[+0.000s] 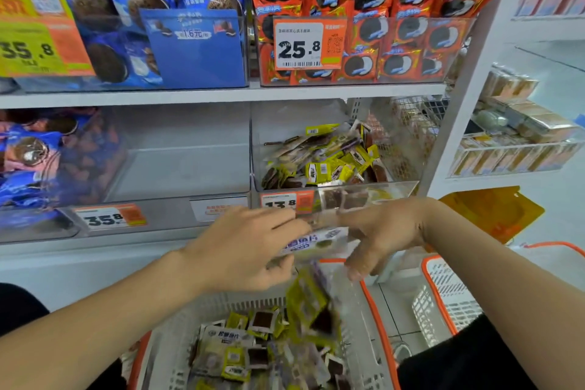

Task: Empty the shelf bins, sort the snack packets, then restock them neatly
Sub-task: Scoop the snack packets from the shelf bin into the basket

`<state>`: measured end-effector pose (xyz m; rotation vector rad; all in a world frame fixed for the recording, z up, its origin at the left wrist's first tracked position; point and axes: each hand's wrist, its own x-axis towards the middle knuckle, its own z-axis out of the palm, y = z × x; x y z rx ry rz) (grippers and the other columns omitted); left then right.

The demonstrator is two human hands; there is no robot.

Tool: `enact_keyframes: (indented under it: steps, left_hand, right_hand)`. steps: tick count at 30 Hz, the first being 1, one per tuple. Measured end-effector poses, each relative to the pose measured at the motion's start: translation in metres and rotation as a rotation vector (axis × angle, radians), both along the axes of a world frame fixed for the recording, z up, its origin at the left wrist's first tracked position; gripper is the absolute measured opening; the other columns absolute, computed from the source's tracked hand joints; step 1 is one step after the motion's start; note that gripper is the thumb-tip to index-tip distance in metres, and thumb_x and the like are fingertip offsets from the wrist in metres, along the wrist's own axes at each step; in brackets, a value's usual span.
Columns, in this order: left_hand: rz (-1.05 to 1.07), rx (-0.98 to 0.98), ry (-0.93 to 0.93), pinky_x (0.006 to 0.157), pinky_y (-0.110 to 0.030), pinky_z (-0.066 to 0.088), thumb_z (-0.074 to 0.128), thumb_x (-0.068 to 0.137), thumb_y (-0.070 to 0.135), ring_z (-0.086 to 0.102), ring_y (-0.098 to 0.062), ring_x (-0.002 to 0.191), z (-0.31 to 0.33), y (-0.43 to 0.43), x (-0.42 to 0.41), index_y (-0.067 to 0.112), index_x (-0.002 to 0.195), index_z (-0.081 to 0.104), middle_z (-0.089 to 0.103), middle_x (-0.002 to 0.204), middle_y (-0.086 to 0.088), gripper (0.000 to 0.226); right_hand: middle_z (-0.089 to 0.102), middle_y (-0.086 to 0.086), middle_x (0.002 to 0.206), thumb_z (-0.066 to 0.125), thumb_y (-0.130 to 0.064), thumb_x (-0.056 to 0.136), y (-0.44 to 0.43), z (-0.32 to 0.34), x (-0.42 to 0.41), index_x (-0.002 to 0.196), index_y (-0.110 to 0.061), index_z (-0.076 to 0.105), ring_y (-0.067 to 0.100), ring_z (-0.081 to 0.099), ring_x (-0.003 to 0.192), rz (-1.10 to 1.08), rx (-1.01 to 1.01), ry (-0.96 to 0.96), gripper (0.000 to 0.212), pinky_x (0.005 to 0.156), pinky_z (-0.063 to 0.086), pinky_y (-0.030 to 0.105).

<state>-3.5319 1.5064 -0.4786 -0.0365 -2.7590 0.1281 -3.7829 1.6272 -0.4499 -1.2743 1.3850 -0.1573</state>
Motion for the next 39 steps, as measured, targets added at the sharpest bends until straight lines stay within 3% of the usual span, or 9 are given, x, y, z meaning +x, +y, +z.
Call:
enact_keyframes:
  steps: [4,10,15,18,24,26,29,36,39]
  left_hand:
    - [0.188,0.158,-0.347,0.08,-0.04,0.053,0.053,0.099,0.046,0.061,-0.018,0.111,-0.017,-0.007,-0.006,0.037,0.143,0.046,0.058,0.126,0.011,0.046]
    - [0.253,0.297,0.027,0.094,-0.033,0.047,0.056,0.098,0.026,0.054,-0.015,0.108,-0.01,-0.025,-0.047,0.024,0.12,0.067,0.062,0.117,0.006,0.024]
    - [0.59,0.543,-0.129,0.092,-0.037,0.05,0.055,0.1,0.023,0.055,-0.024,0.104,0.022,-0.044,-0.103,0.007,0.115,0.065,0.056,0.12,-0.009,0.023]
    - [0.712,0.565,-0.483,0.074,-0.031,0.044,0.054,0.103,0.046,0.055,-0.022,0.089,0.028,-0.06,-0.133,0.004,0.106,0.066,0.062,0.109,-0.012,0.043]
    - [0.797,0.548,-0.721,0.099,-0.036,0.048,0.05,0.066,0.101,0.057,-0.026,0.114,0.02,-0.08,-0.166,0.018,0.148,0.053,0.056,0.147,-0.006,0.116]
    - [0.789,0.572,-0.785,0.11,-0.043,0.046,0.049,0.059,0.106,0.053,-0.029,0.132,0.016,-0.085,-0.174,0.026,0.155,0.047,0.049,0.157,-0.004,0.125]
    - [0.786,0.564,-0.802,0.115,-0.043,0.042,0.053,0.063,0.102,0.046,-0.031,0.142,0.006,-0.088,-0.18,0.02,0.159,0.041,0.04,0.164,-0.008,0.127]
    - [0.832,0.606,-0.61,0.105,-0.034,0.05,0.077,0.073,0.075,0.055,-0.027,0.13,-0.006,-0.092,-0.175,0.01,0.15,0.048,0.051,0.151,-0.011,0.105]
    - [0.822,0.679,-0.565,0.096,-0.031,0.053,0.085,0.073,0.061,0.061,-0.024,0.116,-0.002,-0.091,-0.173,0.011,0.143,0.053,0.059,0.139,-0.008,0.092]
  right_hand:
    - [0.065,0.005,0.138,0.063,0.002,0.099,-0.019,0.006,-0.013,0.149,-0.026,0.052,0.015,0.073,0.109,-0.079,-0.033,0.207,0.058,0.092,0.062,0.044]
    - [0.076,0.0,0.075,0.066,-0.009,0.099,-0.05,0.018,-0.044,0.097,-0.011,0.075,0.013,0.068,0.064,-0.601,-0.594,0.253,0.01,0.062,0.054,0.026]
    - [0.065,0.027,0.078,0.066,-0.022,0.092,-0.072,-0.007,-0.092,0.078,0.006,0.065,0.046,0.064,0.077,-0.618,-0.506,0.864,0.031,0.064,0.054,0.041]
    - [0.046,0.009,0.061,0.068,-0.041,0.093,-0.078,-0.014,-0.098,0.06,-0.009,0.041,0.028,0.047,0.057,-0.599,-0.333,0.899,0.054,0.053,0.037,0.031]
    - [0.063,0.003,0.132,0.071,-0.093,0.045,-0.096,-0.027,-0.103,0.134,-0.019,0.059,0.029,0.062,0.116,-0.466,-0.091,0.768,0.117,0.098,0.054,0.044]
    - [0.056,0.003,0.147,0.073,-0.089,0.055,-0.097,-0.018,-0.094,0.147,-0.02,0.052,0.029,0.057,0.129,-0.426,-0.082,0.779,0.117,0.106,0.05,0.043]
    - [0.044,0.005,0.159,0.073,-0.079,0.073,-0.099,-0.015,-0.092,0.156,-0.014,0.042,0.03,0.047,0.142,-0.418,-0.064,0.792,0.11,0.111,0.044,0.041]
    - [0.025,0.001,0.171,0.081,-0.089,0.046,-0.108,-0.016,-0.086,0.164,-0.02,0.026,0.031,0.036,0.151,-0.527,-0.026,0.592,0.147,0.116,0.042,0.052]
    - [0.026,0.006,0.17,0.069,-0.078,0.079,-0.115,-0.009,-0.074,0.162,-0.015,0.031,0.032,0.033,0.152,-0.356,0.064,0.672,0.111,0.119,0.037,0.046]
